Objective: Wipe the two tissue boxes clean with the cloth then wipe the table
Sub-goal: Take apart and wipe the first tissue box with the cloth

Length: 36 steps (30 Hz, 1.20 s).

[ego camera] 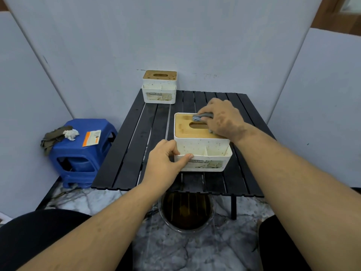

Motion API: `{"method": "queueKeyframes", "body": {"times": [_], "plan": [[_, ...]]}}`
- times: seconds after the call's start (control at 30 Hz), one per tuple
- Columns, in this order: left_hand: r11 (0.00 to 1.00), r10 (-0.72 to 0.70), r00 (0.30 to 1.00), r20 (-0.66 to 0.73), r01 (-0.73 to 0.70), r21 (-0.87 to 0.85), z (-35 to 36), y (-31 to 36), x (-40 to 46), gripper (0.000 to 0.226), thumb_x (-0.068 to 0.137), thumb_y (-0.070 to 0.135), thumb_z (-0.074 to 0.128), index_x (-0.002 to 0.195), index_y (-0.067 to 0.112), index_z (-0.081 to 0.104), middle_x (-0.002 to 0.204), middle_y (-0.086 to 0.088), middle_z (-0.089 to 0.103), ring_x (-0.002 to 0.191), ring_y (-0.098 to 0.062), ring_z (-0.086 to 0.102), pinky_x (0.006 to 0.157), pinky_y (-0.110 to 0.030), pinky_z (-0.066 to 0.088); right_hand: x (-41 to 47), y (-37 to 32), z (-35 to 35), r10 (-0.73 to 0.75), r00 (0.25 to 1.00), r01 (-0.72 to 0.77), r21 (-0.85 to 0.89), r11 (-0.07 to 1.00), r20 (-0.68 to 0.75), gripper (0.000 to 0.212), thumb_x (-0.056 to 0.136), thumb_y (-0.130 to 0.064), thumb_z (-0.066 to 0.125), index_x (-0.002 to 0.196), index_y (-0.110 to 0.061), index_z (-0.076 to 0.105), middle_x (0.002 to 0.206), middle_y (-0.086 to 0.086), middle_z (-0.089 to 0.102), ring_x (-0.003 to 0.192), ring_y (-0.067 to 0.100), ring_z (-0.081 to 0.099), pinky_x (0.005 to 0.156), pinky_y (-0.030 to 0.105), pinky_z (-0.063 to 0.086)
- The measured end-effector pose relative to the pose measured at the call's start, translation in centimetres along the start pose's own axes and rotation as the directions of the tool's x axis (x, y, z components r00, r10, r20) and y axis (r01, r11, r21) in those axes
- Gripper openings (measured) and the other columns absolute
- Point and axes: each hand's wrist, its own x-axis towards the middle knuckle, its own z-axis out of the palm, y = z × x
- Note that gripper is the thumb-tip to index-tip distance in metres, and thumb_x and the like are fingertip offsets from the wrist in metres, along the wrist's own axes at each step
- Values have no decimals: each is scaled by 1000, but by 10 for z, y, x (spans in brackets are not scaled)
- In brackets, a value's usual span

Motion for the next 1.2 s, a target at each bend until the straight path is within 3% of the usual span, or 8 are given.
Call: {"method": "queueKeyframes", "body": {"times": [0.37, 0.47, 0.57, 0.7, 0.83, 0.97, 1.07, 1.2], "plan": [[1000, 25, 1000, 3, -25, -5, -1, 1, -2, 39, 80, 29, 84, 68, 26, 47, 81, 14, 52, 73, -5, 51, 61, -10, 41, -64, 25, -8, -76, 997, 76, -10, 997, -14, 22, 95, -30, 64, 114, -39, 72, 111, -19, 54, 106, 17, 45, 101, 42, 43], [997, -14, 1000, -7, 14, -80, 2, -2, -3, 37, 78, 31, 86, 70, 22, 51, 83, 9, 57, 76, -13, 55, 63, -20, 48, -62, 7, -3, -84, 996, 82, -76, 994, -16, 22, 97, -35, 60, 115, -41, 70, 112, -16, 55, 106, 17, 45, 99, 41, 43], [985, -67, 998, -13, 64, -160, 5, -4, -5, 40, 73, 40, 85, 72, 17, 53, 88, -6, 65, 79, -27, 62, 70, -46, 56, -55, -25, 11, -159, 987, 158, -103, 982, 1, 23, 99, -37, 55, 118, -41, 69, 114, -11, 57, 105, 20, 47, 94, 36, 44], [972, -96, 995, -15, 90, -219, 1, 1, -7, 43, 75, 26, 90, 71, 6, 52, 77, -15, 58, 65, -15, 48, 61, -30, 44, -44, -61, 26, -225, 974, 226, -121, 967, 23, 22, 99, -34, 54, 113, -39, 70, 110, -5, 56, 102, 23, 46, 87, 42, 51], [978, -92, 996, -5, 89, -191, 0, 0, -6, 38, 75, 27, 89, 69, 15, 54, 81, -9, 60, 71, -21, 55, 66, -38, 51, -23, -62, 18, -163, 982, 157, 72, 985, 93, 15, 95, -32, 65, 107, -35, 72, 109, -5, 55, 102, 23, 53, 81, 42, 58], [980, -95, 995, 17, 97, -174, 1, -3, -3, 36, 76, 34, 86, 71, 20, 54, 91, -8, 68, 84, -31, 66, 74, -53, 57, -1, -61, 13, -4, 999, 2, 64, 998, 33, 17, 94, -35, 66, 110, -35, 72, 117, -2, 58, 110, 25, 53, 97, 49, 49], [990, -65, 998, 15, 66, -126, 1, -3, -1, 36, 76, 34, 86, 72, 17, 54, 87, -4, 63, 79, -23, 62, 71, -44, 57, 6, -65, 18, -7, 999, 8, -29, 1000, 31, 23, 96, -35, 63, 118, -35, 70, 120, -1, 55, 115, 26, 46, 98, 46, 42], [999, -7, 1000, -7, 7, -49, 1, 0, -3, 36, 79, 31, 85, 71, 17, 53, 81, 8, 54, 72, -2, 51, 62, -15, 42, 5, -52, 16, -79, 993, 85, -67, 994, 89, 26, 97, -42, 59, 122, -41, 66, 121, -6, 54, 114, 23, 47, 99, 47, 42]]}}
